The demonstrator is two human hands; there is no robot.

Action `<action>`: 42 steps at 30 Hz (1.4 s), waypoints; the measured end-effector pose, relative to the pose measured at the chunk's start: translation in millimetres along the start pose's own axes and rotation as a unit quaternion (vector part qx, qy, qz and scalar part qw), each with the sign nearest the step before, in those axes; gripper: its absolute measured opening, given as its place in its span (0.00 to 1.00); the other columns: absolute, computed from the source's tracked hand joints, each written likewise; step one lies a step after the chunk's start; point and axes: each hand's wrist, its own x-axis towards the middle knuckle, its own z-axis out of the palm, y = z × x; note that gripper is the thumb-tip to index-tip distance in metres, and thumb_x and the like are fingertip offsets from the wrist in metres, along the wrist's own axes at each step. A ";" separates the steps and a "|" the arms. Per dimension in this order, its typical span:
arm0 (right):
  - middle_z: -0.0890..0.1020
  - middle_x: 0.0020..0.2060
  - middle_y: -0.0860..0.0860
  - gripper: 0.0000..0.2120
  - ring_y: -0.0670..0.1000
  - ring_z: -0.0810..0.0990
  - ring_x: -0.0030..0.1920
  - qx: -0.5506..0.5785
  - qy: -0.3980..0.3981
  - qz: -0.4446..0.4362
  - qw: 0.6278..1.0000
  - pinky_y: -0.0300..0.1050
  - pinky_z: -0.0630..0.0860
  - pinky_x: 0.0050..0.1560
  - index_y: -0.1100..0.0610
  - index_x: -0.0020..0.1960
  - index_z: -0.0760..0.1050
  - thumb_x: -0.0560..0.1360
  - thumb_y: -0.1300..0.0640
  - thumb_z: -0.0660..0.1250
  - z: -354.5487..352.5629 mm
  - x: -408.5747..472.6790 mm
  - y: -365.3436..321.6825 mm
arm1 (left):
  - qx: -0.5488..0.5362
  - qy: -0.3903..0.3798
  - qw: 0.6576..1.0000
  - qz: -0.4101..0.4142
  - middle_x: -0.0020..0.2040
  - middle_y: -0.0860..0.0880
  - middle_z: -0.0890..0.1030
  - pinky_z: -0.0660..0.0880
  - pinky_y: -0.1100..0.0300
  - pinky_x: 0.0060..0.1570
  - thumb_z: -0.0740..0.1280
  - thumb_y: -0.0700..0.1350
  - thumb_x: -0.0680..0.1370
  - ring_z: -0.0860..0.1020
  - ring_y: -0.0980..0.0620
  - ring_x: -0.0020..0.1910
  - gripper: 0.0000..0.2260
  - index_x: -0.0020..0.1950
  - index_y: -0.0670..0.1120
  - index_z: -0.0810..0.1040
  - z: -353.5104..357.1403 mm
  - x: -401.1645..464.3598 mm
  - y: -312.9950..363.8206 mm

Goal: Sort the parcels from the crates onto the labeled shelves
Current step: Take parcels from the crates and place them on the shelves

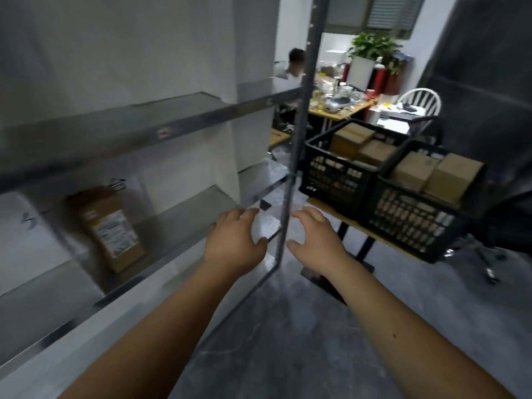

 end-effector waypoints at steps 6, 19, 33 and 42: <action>0.56 0.82 0.47 0.35 0.52 0.60 0.79 -0.024 0.041 0.085 0.995 0.46 0.65 0.72 0.46 0.81 0.63 0.78 0.44 0.71 -57.9 1.9 87.2 | -0.021 -0.051 0.995 0.080 0.77 0.50 0.70 0.68 0.45 0.71 0.68 0.62 0.76 0.67 0.43 0.75 0.34 0.81 0.56 0.64 40.6 56.2 90.8; 0.59 0.81 0.49 0.35 0.54 0.63 0.78 -0.044 0.092 0.242 0.965 0.50 0.69 0.74 0.46 0.79 0.64 0.76 0.44 0.73 -127.8 53.1 240.0 | -0.080 -0.130 0.964 0.217 0.74 0.50 0.71 0.70 0.44 0.71 0.70 0.60 0.76 0.67 0.44 0.73 0.34 0.80 0.56 0.64 142.5 202.2 219.3; 0.60 0.80 0.53 0.35 0.56 0.62 0.78 -0.017 0.147 0.349 0.925 0.50 0.65 0.76 0.50 0.80 0.64 0.76 0.48 0.72 -182.9 154.9 341.1 | -0.095 -0.188 0.915 0.345 0.72 0.49 0.73 0.74 0.46 0.68 0.71 0.61 0.76 0.71 0.45 0.71 0.34 0.80 0.54 0.66 233.0 378.3 334.3; 0.62 0.78 0.54 0.35 0.57 0.65 0.76 -0.006 0.185 0.363 0.913 0.51 0.67 0.74 0.51 0.80 0.63 0.77 0.52 0.72 -227.7 198.9 432.7 | -0.085 -0.224 0.900 0.365 0.74 0.50 0.71 0.73 0.47 0.65 0.70 0.60 0.77 0.69 0.44 0.72 0.32 0.79 0.58 0.64 286.3 446.2 418.6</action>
